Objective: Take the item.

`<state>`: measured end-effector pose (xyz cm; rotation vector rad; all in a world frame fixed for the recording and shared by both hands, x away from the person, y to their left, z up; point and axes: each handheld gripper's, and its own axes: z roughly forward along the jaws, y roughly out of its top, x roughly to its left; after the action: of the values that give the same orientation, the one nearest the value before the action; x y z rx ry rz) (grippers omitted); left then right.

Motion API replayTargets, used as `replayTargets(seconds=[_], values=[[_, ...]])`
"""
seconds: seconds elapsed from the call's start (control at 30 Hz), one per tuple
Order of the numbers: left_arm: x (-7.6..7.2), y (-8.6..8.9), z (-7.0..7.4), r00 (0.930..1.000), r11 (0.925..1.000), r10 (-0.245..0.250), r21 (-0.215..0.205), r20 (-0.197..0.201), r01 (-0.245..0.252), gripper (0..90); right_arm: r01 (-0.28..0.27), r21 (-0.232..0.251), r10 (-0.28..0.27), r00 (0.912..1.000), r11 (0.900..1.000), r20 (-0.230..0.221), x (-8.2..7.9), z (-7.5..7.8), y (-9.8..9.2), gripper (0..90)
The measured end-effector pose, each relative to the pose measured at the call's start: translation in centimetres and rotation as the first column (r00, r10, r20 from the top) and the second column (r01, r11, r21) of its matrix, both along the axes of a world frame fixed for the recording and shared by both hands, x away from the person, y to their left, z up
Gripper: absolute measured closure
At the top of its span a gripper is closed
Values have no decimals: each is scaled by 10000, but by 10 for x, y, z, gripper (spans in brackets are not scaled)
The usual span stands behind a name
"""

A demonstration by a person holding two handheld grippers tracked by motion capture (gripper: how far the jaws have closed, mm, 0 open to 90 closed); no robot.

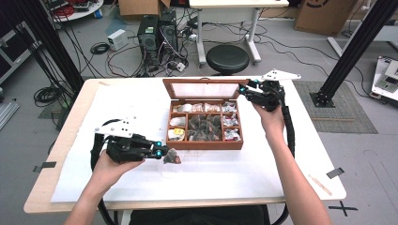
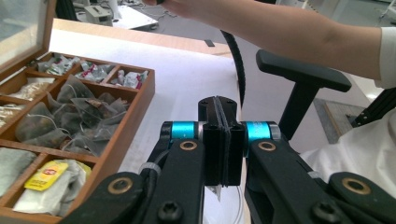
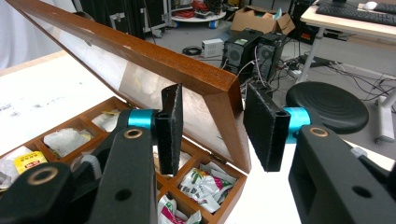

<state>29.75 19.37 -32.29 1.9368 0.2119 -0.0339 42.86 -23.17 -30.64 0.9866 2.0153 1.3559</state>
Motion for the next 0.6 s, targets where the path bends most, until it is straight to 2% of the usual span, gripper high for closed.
replayTargets(seconds=[0.17, 0.6], values=[[-2, 1, -8, 9998, 10000, -63, 34, -172, 64, 890, 10, 11, -10, 10000, 10000, -4, 0, 0, 0, 592], [0, 1, -18, 9991, 10000, -74, 35, -413, 76, 889, 20, 6, -20, 10000, 10000, 16, 0, 0, 0, 592]])
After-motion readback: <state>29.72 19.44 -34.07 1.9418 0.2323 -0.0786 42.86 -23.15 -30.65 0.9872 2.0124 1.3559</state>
